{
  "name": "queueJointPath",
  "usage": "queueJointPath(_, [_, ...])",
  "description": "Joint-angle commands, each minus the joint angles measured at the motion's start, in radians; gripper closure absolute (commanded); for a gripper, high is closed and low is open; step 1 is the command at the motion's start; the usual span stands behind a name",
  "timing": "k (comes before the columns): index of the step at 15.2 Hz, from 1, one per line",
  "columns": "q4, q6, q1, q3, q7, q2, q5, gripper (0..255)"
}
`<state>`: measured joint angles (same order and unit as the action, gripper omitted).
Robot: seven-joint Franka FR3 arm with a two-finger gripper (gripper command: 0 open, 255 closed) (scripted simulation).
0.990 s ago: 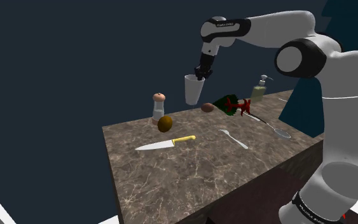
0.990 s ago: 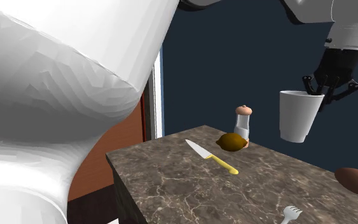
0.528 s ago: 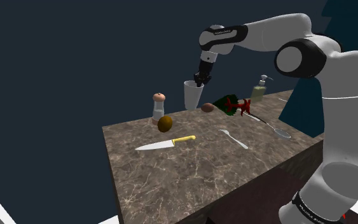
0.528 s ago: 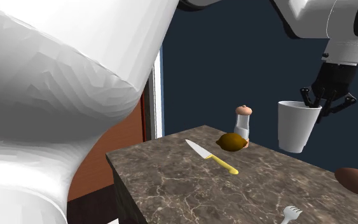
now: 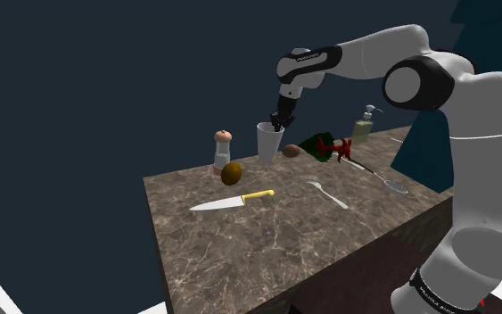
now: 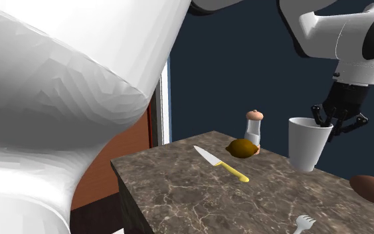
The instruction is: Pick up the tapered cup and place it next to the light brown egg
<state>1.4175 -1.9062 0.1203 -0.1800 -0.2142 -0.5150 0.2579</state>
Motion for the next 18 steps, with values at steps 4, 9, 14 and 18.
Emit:
queueJointPath(4, [0.035, -0.045, -0.001, 0.002, -0.009, -0.01, 0.005, 255])
queueJointPath(9, [0.035, -0.045, -0.001, 0.002, -0.009, -0.01, 0.005, 255])
queueJointPath(14, [0.035, -0.045, -0.001, 0.002, -0.009, -0.01, 0.005, 0])
queueJointPath(18, [0.014, -0.016, 0.002, 0.0, -0.007, -0.002, 0.002, 0])
